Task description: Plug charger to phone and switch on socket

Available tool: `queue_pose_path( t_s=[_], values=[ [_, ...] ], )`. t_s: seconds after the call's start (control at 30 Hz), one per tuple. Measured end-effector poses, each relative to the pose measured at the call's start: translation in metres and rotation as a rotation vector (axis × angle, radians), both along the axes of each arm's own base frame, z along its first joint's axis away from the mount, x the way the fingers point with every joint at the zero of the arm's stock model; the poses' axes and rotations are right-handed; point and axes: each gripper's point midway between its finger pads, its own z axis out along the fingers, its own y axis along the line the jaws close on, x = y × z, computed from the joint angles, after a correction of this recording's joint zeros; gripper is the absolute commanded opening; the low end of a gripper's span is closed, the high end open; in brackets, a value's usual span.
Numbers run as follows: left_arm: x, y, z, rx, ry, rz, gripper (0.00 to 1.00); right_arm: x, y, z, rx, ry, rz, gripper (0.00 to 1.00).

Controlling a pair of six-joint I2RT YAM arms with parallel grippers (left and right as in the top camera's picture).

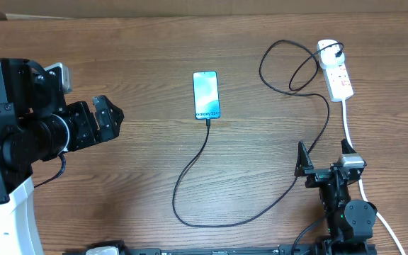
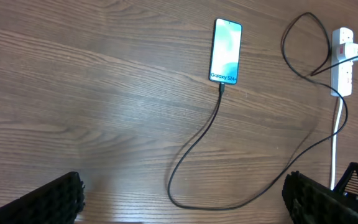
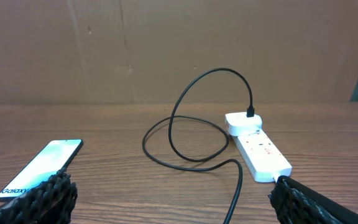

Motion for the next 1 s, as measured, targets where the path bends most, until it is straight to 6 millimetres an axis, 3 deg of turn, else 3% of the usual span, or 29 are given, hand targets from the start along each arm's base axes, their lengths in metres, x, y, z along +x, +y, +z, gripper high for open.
queue_pose_path(
  t_s=[0.27,0.47,0.8,1.0],
  values=[
    [-0.001,0.0,-0.017,0.063,0.026,-0.123,0.99,0.0,0.0,0.0,0.0,0.0,0.0,1.0],
    [-0.002,0.0,-0.052,0.089,0.018,-0.173,1.0,0.0,0.0,0.0,0.0,0.0,0.0,1.0],
    [0.007,-0.011,-0.102,0.098,-0.19,-0.259,0.99,0.0,0.0,0.0,0.0,0.0,0.0,1.0],
    [-0.015,-0.015,-0.127,0.093,-0.206,-0.268,1.0,0.0,0.0,0.0,0.0,0.0,0.0,1.0]
  ],
)
